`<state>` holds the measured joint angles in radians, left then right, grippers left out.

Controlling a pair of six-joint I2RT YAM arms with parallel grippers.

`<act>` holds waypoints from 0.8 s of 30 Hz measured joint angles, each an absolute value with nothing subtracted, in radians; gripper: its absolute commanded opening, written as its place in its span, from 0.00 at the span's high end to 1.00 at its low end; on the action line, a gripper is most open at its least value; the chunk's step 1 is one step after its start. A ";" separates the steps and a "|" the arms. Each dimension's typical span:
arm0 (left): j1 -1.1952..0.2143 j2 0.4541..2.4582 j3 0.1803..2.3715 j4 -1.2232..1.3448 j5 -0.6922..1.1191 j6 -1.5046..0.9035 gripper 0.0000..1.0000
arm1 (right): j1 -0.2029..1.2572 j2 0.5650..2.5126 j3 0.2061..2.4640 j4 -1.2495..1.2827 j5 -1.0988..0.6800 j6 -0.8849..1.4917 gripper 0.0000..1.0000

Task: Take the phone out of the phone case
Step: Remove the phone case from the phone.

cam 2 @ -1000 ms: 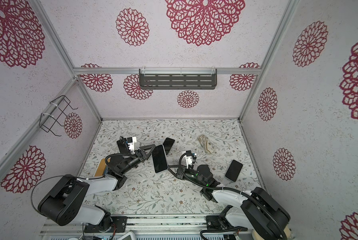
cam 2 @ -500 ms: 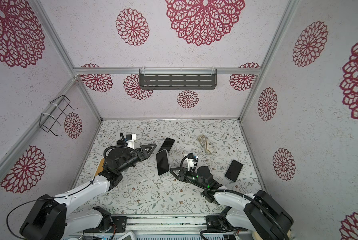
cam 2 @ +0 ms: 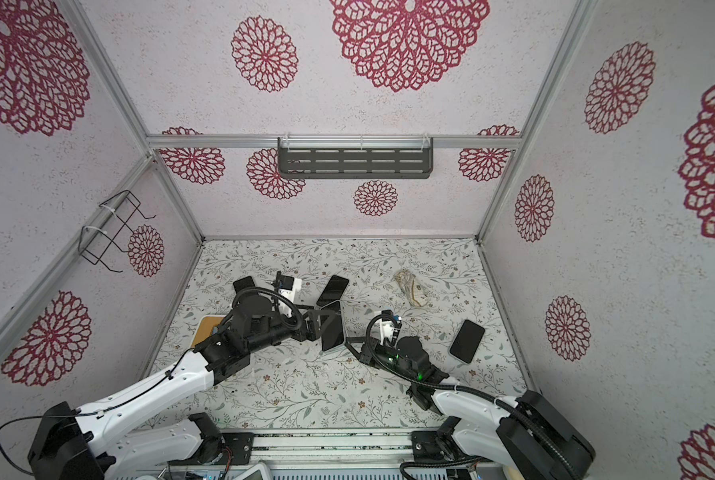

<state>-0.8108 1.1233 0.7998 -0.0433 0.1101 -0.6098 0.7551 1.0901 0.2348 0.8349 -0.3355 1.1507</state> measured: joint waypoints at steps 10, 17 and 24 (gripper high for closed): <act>-1.049 1.269 0.982 -0.326 -0.140 -0.426 0.11 | 0.755 1.072 0.235 0.806 -0.314 1.143 1.00; -1.094 1.342 1.019 -0.433 -0.249 -0.358 0.17 | 0.755 1.064 0.234 0.800 -0.313 1.144 1.00; -1.095 1.349 1.021 -0.472 -0.313 -0.328 0.19 | 0.755 1.038 0.220 0.792 -0.310 1.143 1.00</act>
<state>-1.0950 1.3491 1.0206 -0.4721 -0.3130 -0.3279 0.7551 1.0378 0.2199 0.7918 -0.3096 1.1435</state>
